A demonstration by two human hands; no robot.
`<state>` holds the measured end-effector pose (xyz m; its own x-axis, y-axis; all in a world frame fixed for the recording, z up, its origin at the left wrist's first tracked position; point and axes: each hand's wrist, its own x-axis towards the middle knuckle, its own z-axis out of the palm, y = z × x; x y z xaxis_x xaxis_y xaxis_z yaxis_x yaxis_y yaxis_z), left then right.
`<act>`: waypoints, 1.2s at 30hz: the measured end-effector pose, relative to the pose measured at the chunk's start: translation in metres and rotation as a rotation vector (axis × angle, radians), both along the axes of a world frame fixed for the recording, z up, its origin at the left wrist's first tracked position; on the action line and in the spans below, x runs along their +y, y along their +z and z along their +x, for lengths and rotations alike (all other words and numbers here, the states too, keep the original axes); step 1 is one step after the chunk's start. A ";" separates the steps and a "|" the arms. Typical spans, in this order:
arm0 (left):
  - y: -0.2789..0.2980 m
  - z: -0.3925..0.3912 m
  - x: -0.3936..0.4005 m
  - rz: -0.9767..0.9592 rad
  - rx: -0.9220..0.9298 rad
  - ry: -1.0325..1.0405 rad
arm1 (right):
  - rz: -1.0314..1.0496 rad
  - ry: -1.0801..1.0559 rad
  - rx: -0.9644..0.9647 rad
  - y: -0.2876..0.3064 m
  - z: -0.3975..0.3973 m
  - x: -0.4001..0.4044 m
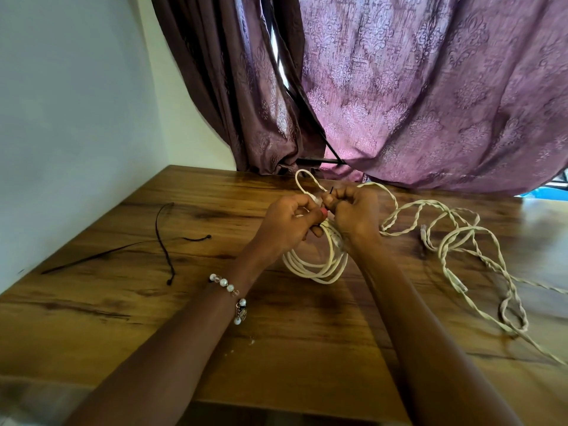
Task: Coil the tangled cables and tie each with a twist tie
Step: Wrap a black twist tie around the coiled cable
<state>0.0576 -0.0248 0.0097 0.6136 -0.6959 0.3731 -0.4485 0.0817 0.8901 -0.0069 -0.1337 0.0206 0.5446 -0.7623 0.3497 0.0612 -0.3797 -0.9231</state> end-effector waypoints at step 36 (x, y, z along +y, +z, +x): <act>-0.008 -0.016 -0.006 -0.109 -0.206 0.097 | 0.372 -0.077 -0.259 0.019 -0.014 -0.020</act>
<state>0.0417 -0.0309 0.0021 0.5791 -0.5863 0.5665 -0.6296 0.1198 0.7676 -0.0205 -0.1538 0.0397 0.4123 -0.8966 0.1617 0.2920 -0.0381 -0.9557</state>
